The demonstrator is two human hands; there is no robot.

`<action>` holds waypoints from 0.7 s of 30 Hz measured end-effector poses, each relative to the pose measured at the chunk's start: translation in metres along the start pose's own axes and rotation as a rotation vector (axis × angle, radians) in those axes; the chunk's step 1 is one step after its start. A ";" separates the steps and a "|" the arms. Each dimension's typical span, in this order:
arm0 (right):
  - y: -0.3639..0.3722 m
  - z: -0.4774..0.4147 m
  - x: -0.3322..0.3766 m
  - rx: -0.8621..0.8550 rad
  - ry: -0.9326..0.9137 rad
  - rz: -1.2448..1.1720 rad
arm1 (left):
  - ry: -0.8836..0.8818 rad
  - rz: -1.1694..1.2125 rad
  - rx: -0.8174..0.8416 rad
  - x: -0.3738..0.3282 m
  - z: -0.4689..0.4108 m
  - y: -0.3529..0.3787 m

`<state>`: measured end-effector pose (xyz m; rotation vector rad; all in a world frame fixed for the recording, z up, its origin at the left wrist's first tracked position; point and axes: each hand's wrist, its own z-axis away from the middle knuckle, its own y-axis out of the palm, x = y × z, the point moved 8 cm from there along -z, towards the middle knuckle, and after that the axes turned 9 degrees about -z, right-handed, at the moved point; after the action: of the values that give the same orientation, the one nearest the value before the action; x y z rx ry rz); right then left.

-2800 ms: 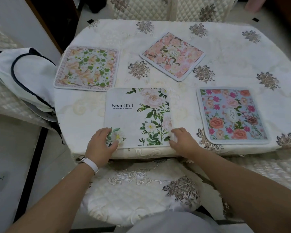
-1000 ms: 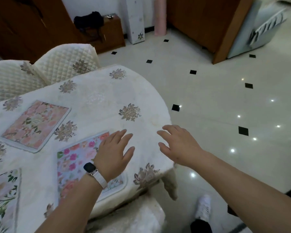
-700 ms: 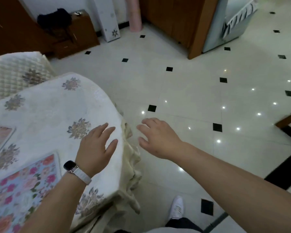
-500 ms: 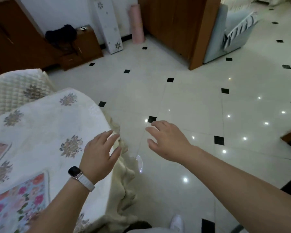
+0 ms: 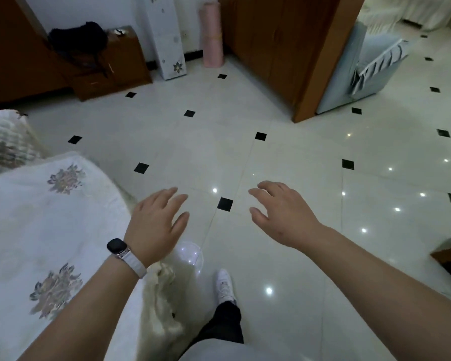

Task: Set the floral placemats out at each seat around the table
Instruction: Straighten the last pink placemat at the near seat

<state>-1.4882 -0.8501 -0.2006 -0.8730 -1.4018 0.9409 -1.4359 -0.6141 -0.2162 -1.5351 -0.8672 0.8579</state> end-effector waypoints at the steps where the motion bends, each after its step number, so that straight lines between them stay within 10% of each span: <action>1: -0.001 -0.021 -0.006 0.006 0.015 0.007 | -0.001 0.015 0.004 0.007 -0.021 0.005; 21: -0.032 -0.406 0.080 0.061 -0.231 -0.162 | -0.262 0.029 -0.158 0.224 -0.253 -0.030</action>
<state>-1.0855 -0.7697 -0.1398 -0.6092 -1.6059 0.9770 -1.1106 -0.5290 -0.1715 -1.5962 -1.1263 1.0481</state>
